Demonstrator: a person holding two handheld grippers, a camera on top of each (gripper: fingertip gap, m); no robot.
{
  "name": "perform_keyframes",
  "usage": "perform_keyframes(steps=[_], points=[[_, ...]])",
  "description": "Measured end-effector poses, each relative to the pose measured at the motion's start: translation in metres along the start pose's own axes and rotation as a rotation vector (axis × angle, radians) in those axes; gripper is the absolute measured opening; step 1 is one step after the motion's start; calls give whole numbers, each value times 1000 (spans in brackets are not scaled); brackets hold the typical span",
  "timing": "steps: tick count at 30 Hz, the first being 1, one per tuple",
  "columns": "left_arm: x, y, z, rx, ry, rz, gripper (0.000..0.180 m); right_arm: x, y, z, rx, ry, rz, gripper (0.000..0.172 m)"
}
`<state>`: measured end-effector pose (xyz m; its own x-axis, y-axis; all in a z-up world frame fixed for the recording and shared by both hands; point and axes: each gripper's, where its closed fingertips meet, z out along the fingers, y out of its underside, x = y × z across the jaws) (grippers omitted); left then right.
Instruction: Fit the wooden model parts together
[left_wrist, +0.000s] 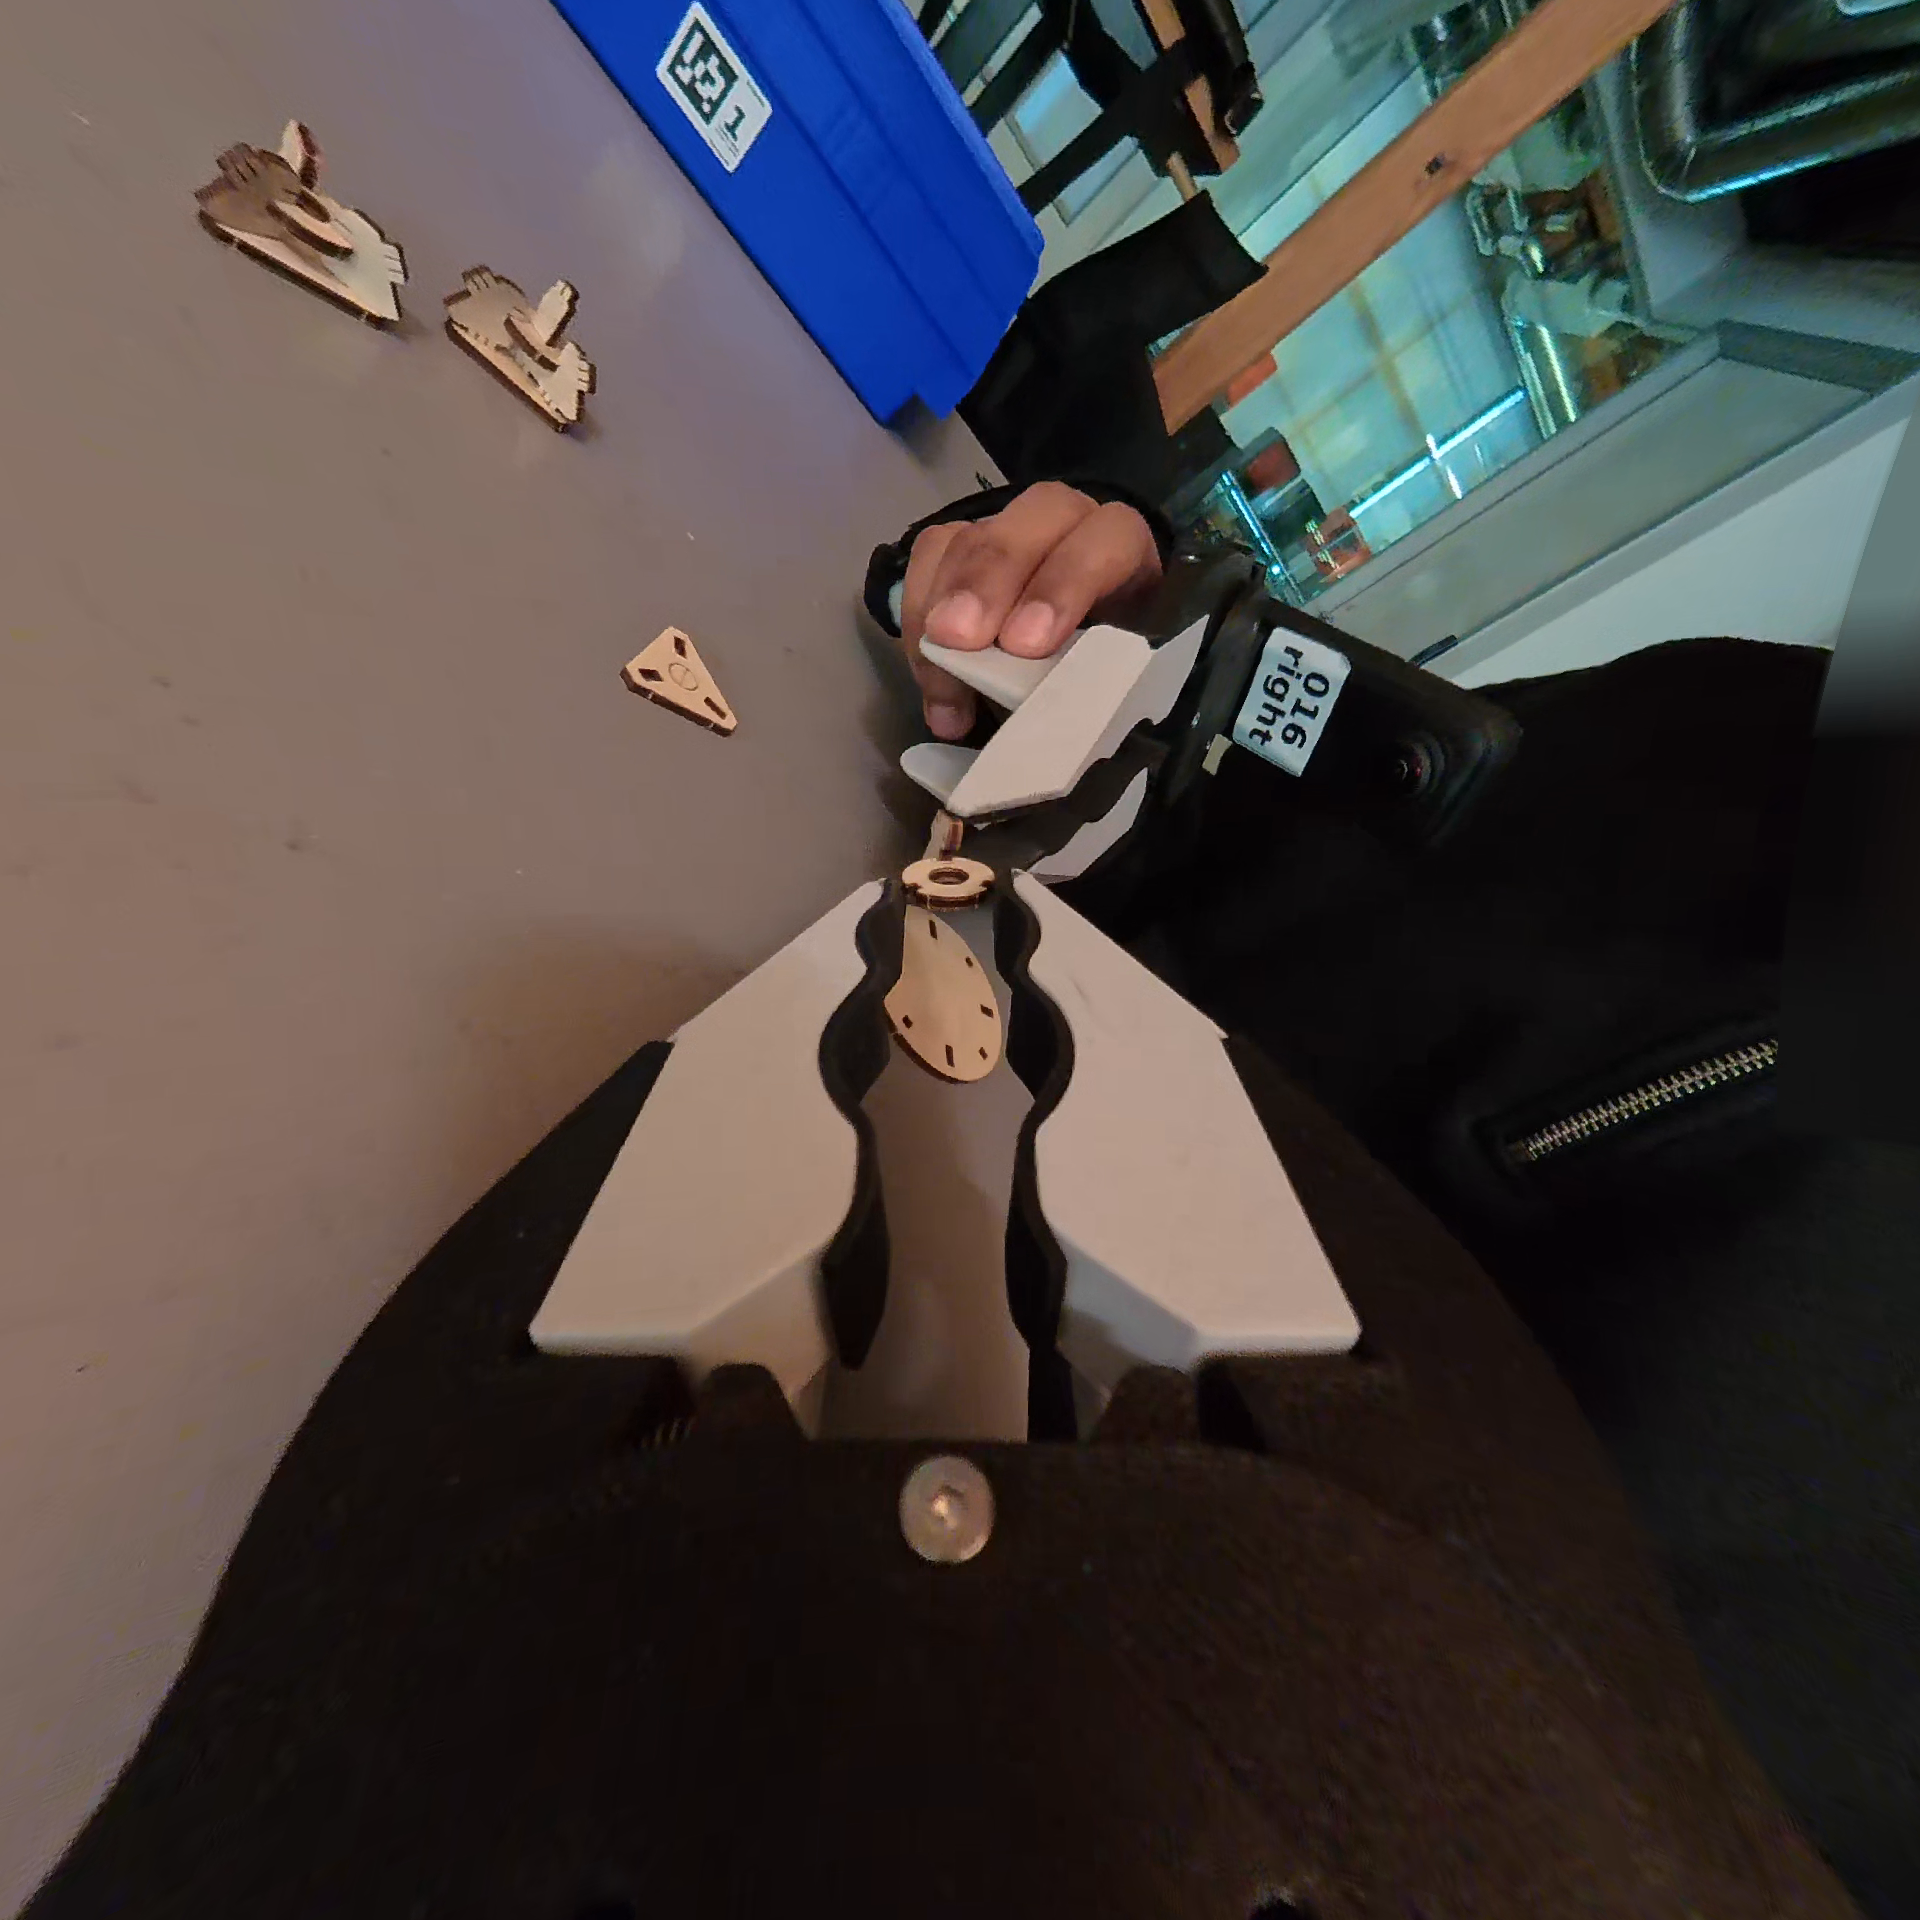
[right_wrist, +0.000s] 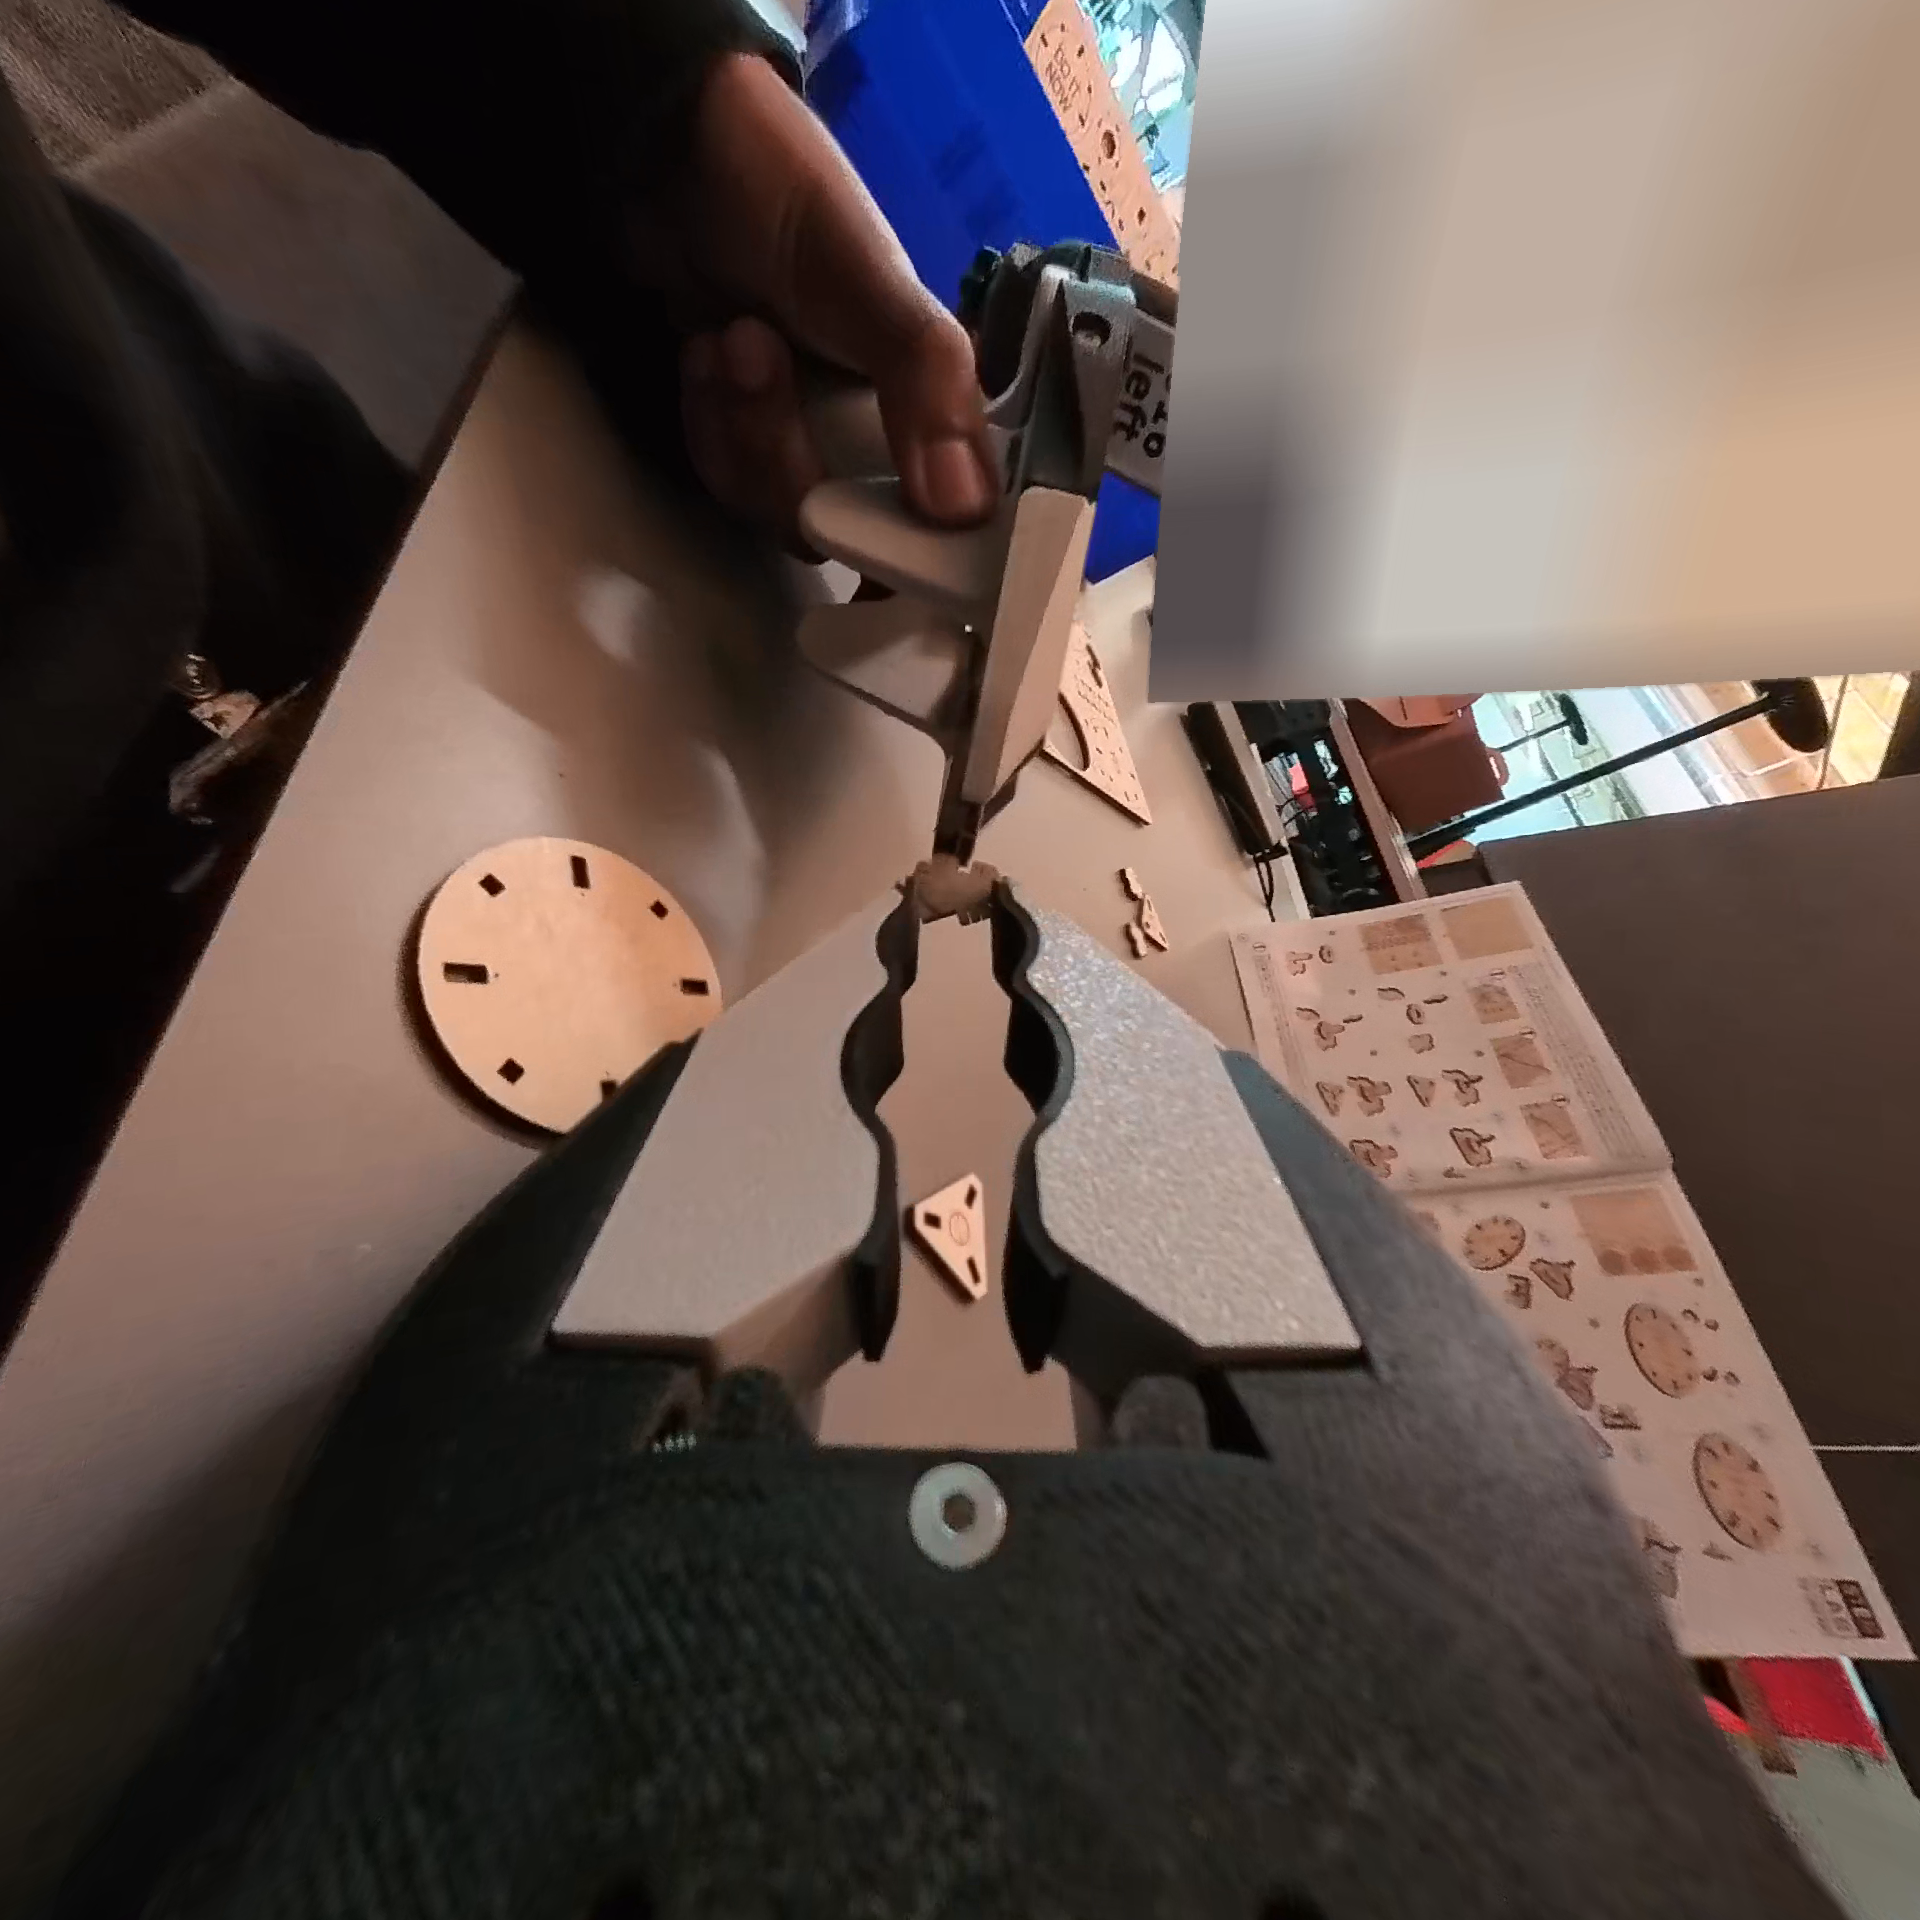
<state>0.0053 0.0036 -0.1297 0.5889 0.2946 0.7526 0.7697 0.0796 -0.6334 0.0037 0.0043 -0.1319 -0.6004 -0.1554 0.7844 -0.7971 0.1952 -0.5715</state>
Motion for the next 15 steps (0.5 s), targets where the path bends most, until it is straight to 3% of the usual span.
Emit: perform_keyframes(steps=[15], points=[[1,4,2,-23,10,-6,16,-5,-3,-2,13,-48,53,11]])
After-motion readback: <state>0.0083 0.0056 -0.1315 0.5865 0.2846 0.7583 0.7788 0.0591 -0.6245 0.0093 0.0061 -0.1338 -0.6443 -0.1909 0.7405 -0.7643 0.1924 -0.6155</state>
